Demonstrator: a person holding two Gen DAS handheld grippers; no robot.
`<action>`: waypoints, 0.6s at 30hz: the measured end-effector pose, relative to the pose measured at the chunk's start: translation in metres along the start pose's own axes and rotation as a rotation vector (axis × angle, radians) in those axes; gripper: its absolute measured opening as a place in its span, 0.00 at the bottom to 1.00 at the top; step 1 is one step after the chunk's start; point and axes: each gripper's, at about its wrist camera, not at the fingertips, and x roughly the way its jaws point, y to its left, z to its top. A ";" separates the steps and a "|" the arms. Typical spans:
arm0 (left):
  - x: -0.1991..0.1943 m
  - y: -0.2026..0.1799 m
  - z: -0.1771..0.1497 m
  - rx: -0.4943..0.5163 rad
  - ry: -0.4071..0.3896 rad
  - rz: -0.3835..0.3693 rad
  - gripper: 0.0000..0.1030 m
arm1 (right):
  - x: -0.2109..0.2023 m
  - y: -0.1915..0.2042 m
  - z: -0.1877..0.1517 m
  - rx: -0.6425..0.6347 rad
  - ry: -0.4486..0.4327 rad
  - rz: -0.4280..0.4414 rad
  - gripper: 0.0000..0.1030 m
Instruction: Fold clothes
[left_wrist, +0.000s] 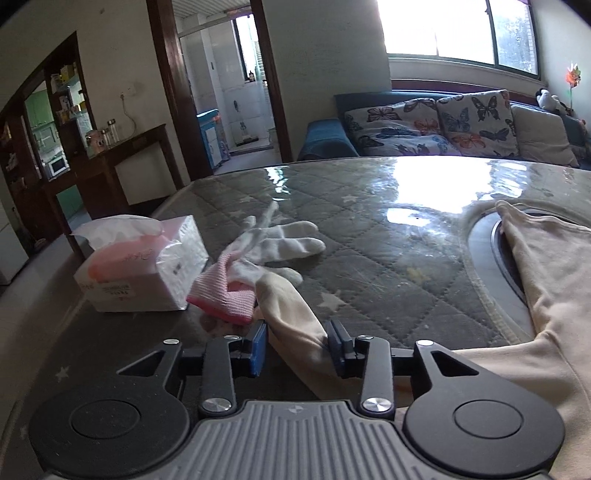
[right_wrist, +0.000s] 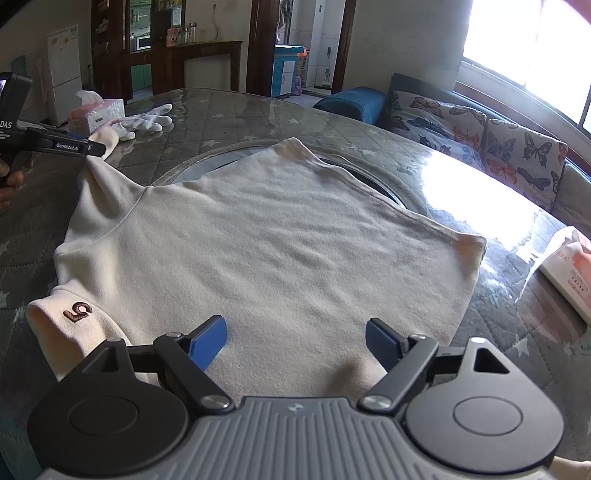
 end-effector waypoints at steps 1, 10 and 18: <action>0.000 0.002 0.001 -0.003 0.001 0.017 0.38 | 0.000 0.000 0.000 -0.002 0.000 -0.002 0.83; -0.021 0.019 0.001 -0.048 -0.031 0.015 0.36 | 0.000 0.001 0.000 -0.005 -0.001 -0.005 0.84; -0.050 -0.020 0.001 0.007 -0.069 -0.227 0.37 | 0.000 0.001 0.000 -0.008 -0.003 -0.009 0.84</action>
